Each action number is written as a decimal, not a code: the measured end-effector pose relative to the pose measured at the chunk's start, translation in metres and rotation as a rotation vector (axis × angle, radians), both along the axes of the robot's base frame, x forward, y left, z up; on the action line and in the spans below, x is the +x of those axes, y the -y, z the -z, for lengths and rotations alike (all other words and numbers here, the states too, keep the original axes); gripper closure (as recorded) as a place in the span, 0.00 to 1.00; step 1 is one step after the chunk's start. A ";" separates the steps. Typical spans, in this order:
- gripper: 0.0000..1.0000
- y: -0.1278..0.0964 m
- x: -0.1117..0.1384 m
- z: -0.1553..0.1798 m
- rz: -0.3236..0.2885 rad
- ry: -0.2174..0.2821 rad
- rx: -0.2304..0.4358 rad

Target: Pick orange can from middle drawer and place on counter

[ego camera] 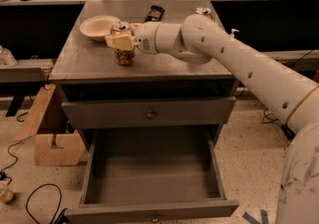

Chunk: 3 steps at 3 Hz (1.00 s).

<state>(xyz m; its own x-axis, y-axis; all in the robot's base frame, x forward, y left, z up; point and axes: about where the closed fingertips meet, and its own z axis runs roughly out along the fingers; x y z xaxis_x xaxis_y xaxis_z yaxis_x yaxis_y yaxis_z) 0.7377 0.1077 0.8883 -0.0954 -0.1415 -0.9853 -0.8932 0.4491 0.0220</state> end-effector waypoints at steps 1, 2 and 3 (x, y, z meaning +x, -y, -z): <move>0.59 0.000 0.000 -0.003 0.000 0.000 0.000; 0.36 -0.003 -0.001 -0.003 -0.005 -0.001 0.000; 0.13 -0.006 -0.002 -0.003 -0.009 -0.001 0.001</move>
Offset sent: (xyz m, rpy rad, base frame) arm 0.0000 0.0000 0.0034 0.0000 0.0000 0.0000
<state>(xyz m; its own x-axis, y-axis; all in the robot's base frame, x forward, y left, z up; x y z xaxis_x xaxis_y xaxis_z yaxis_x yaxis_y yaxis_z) 0.7361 0.1136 0.8911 -0.0956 -0.1415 -0.9853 -0.8971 0.4412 0.0237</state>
